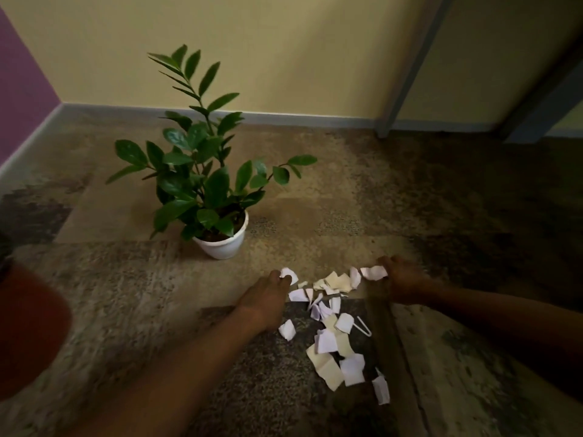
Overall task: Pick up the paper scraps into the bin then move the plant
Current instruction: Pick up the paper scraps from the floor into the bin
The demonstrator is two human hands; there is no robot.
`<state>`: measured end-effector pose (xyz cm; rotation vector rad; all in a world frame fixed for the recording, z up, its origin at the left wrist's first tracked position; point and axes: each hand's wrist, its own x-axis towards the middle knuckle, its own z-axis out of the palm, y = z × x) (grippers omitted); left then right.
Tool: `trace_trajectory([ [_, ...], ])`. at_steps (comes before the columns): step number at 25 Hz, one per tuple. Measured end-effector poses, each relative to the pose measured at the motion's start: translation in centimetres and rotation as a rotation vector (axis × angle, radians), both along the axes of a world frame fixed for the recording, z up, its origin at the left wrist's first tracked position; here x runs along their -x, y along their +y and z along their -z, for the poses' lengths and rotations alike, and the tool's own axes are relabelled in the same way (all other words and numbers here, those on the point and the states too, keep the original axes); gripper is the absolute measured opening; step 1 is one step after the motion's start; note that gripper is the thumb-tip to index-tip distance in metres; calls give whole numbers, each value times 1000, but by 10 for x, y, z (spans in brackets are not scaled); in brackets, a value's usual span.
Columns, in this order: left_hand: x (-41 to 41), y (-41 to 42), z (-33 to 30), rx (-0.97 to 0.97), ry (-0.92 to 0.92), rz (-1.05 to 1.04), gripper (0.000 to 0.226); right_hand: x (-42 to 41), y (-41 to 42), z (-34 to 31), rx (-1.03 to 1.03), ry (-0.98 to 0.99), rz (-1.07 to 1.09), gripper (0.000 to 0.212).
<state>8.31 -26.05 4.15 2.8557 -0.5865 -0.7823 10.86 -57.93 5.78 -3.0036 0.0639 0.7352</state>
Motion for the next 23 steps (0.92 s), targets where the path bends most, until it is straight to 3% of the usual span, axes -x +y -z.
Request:
trace_trajectory([
  [4,-6,-6,23,-72,-34,-8,99,-17,-38,14,-26,-10,64,58],
  [8,-14,-10,36,-149,-84,20,103,-17,-58,27,-88,-10,109,49],
  [14,-34,-14,38,-144,-77,-13,121,-30,-43,40,-72,-28,192,53],
  [18,-43,-17,36,-208,-60,93,131,-29,9,42,-146,-18,122,70],
  [23,-36,-23,33,-96,12,125,107,-22,76,47,-178,14,-205,80],
])
